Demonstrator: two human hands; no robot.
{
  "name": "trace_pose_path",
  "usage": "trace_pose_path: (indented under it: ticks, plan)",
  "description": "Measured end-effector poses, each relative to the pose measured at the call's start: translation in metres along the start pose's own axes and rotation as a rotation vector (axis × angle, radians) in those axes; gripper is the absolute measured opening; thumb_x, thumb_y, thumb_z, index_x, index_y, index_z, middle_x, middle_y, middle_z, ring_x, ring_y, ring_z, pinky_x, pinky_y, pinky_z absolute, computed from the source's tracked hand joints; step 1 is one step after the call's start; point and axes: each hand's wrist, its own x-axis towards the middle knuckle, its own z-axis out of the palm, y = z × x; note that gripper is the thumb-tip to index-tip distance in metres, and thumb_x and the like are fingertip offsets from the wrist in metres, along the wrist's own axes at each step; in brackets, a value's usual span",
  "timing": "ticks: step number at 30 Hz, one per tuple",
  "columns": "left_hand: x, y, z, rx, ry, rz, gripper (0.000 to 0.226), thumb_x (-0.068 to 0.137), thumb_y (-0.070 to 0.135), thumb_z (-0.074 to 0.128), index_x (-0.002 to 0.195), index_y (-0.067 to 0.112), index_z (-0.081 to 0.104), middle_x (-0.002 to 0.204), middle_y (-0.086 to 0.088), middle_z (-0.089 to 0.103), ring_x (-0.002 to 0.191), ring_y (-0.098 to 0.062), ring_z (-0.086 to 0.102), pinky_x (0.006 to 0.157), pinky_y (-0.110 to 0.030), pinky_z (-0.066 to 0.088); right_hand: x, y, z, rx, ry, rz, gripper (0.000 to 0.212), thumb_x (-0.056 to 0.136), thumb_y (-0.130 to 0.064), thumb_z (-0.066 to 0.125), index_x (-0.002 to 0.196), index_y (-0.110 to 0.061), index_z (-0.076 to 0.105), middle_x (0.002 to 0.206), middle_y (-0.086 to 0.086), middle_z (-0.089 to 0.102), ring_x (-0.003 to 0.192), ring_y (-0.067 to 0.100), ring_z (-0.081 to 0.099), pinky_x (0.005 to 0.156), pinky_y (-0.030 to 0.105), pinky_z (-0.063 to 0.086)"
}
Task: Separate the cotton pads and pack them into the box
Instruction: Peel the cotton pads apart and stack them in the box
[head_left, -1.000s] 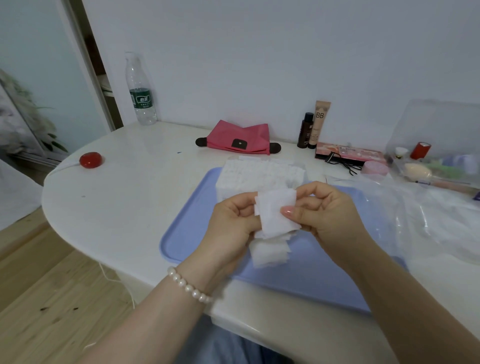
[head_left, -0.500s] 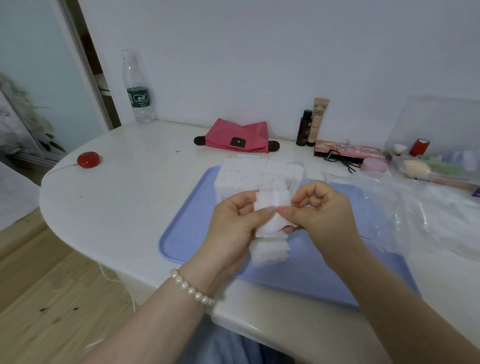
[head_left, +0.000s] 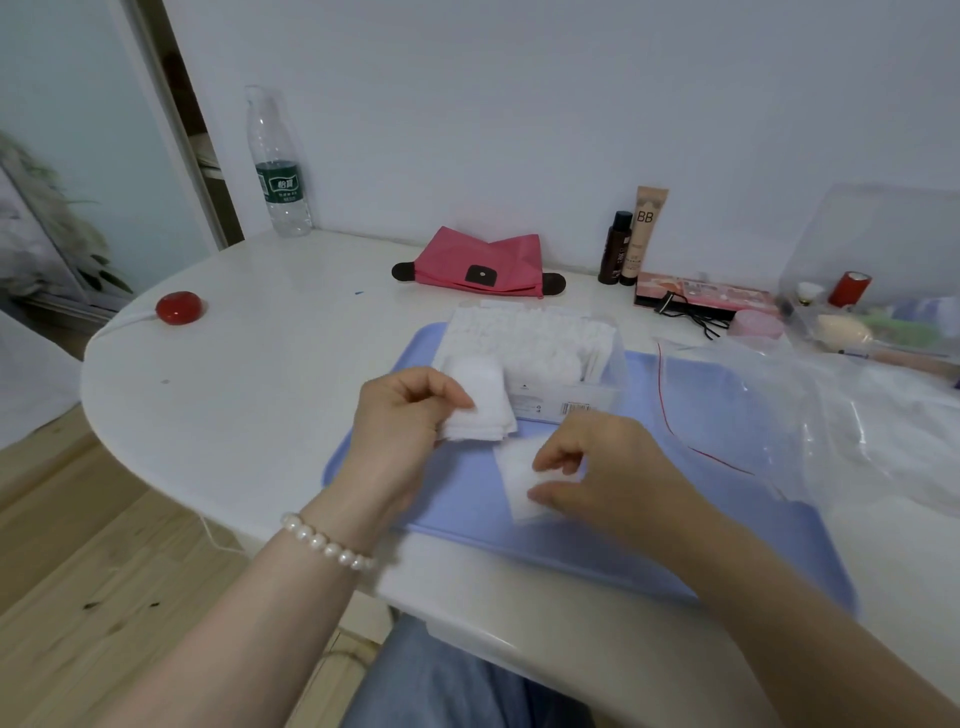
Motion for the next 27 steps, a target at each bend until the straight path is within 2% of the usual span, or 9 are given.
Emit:
trace_pose_path:
  ticks: [4,6,8,11,16,18,21,24,27]
  plan:
    - [-0.002,-0.005,-0.003,0.007,-0.007,-0.085,0.033,0.088,-0.009,0.050,0.079,0.016,0.071,0.092,-0.012,0.069,0.081,-0.023,0.063,0.078,-0.039,0.054,0.001,-0.002,-0.002,-0.106,-0.104,0.061,0.037,0.067,-0.031,0.080,0.099,-0.017,0.069,0.095,-0.003,0.055,0.089,0.013,0.052,0.082,0.025,0.042]
    - [-0.004,-0.006,-0.003,-0.009,-0.001,-0.116,0.024,0.087,-0.007,0.055,0.093,0.013,0.067,0.107,-0.011,0.065,0.084,-0.024,0.065,0.072,-0.036,0.058,0.001,-0.002,-0.005,-0.108,-0.130,0.065,0.035,0.067,-0.029,0.080,0.098,-0.017,0.069,0.096,-0.002,0.056,0.089,0.014,0.053,0.081,0.024,0.043]
    - [-0.006,-0.007,-0.002,0.001,0.014,-0.113,0.033,0.080,-0.009,0.064,0.106,0.011,0.061,0.118,-0.006,0.057,0.088,-0.023,0.065,0.063,-0.029,0.060,0.001,-0.001,-0.007,-0.119,-0.150,0.060,0.030,0.069,-0.027,0.078,0.096,-0.017,0.069,0.096,-0.002,0.056,0.089,0.013,0.052,0.080,0.024,0.043]
    - [-0.009,-0.007,0.000,0.088,0.019,-0.063,0.053,0.072,-0.009,0.072,0.119,0.011,0.056,0.118,-0.001,0.051,0.092,-0.015,0.058,0.061,-0.028,0.059,0.001,0.000,-0.007,-0.121,-0.150,0.042,0.030,0.070,-0.028,0.078,0.096,-0.016,0.070,0.095,-0.002,0.055,0.087,0.013,0.052,0.078,0.023,0.042]
    - [-0.012,-0.009,0.001,0.140,0.016,-0.073,0.056,0.071,-0.005,0.075,0.120,0.014,0.056,0.117,0.000,0.054,0.096,-0.019,0.060,0.071,-0.038,0.059,0.003,0.003,-0.012,-0.071,-0.183,0.019,0.022,0.077,-0.028,0.075,0.094,-0.013,0.073,0.088,-0.004,0.056,0.070,0.003,0.048,0.072,0.019,0.040]
    - [-0.012,-0.010,0.001,0.132,0.015,-0.076,0.054,0.071,-0.004,0.076,0.117,0.016,0.056,0.117,0.000,0.054,0.099,-0.022,0.061,0.071,-0.038,0.059,0.003,0.004,-0.015,-0.048,-0.216,0.011,0.020,0.083,-0.024,0.069,0.089,-0.006,0.073,0.083,0.002,0.058,0.066,0.007,0.049,0.070,0.019,0.038]
    - [-0.012,-0.011,0.002,0.128,0.010,-0.084,0.053,0.070,-0.004,0.076,0.114,0.018,0.056,0.117,0.000,0.053,0.102,-0.024,0.060,0.069,-0.037,0.060,0.003,0.005,-0.018,-0.040,-0.236,0.014,0.023,0.088,-0.020,0.062,0.084,0.002,0.068,0.090,0.015,0.061,0.077,0.017,0.052,0.075,0.027,0.040]
    - [-0.012,-0.014,-0.001,0.232,-0.011,-0.073,0.058,0.069,-0.001,0.077,0.117,0.022,0.054,0.118,0.000,0.055,0.100,-0.021,0.061,0.079,-0.039,0.057,0.003,0.004,-0.019,-0.012,-0.216,0.057,0.020,0.091,-0.020,0.058,0.073,-0.013,0.064,0.089,0.005,0.062,0.083,0.018,0.057,0.080,0.029,0.044]
    - [-0.012,-0.016,-0.002,0.465,-0.067,-0.005,0.070,0.068,0.008,0.079,0.130,0.020,0.049,0.127,0.000,0.051,0.109,-0.017,0.056,0.089,-0.025,0.046,0.004,0.005,-0.018,0.023,-0.208,0.066,0.021,0.093,-0.021,0.054,0.072,-0.021,0.059,0.083,-0.004,0.058,0.074,0.007,0.052,0.071,0.017,0.040]
